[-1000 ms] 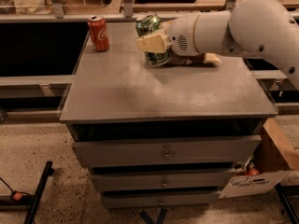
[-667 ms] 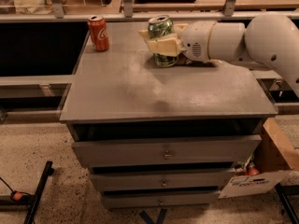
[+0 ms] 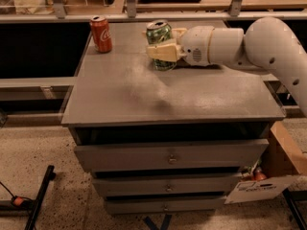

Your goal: Place green can upright

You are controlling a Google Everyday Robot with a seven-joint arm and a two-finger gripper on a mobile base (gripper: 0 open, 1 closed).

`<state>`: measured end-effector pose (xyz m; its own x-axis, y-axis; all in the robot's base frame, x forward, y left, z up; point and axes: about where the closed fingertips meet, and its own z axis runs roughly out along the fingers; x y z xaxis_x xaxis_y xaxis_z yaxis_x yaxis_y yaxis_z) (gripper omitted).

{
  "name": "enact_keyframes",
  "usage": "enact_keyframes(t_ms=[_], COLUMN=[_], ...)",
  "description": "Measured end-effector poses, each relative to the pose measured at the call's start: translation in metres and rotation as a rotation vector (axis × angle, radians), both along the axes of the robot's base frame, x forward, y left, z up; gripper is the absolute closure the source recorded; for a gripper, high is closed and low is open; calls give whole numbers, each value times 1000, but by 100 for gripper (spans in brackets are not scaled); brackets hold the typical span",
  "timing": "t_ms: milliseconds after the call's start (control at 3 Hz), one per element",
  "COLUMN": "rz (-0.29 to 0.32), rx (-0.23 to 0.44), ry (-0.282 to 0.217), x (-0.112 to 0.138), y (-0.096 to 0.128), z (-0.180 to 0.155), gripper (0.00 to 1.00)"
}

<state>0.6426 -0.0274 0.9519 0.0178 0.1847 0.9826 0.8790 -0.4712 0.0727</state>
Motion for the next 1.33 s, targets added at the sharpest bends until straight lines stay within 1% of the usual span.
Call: enact_keyframes(t_ms=[333,667,1000,1333], rz=[69,150,214,244], rx=[91,170,225,225], ry=[70,104,129,141], x=[-1,-4,-7,-8], y=[4,9,9,6], z=[-14,-24,-39,-51], gripper=[100,100,100,82])
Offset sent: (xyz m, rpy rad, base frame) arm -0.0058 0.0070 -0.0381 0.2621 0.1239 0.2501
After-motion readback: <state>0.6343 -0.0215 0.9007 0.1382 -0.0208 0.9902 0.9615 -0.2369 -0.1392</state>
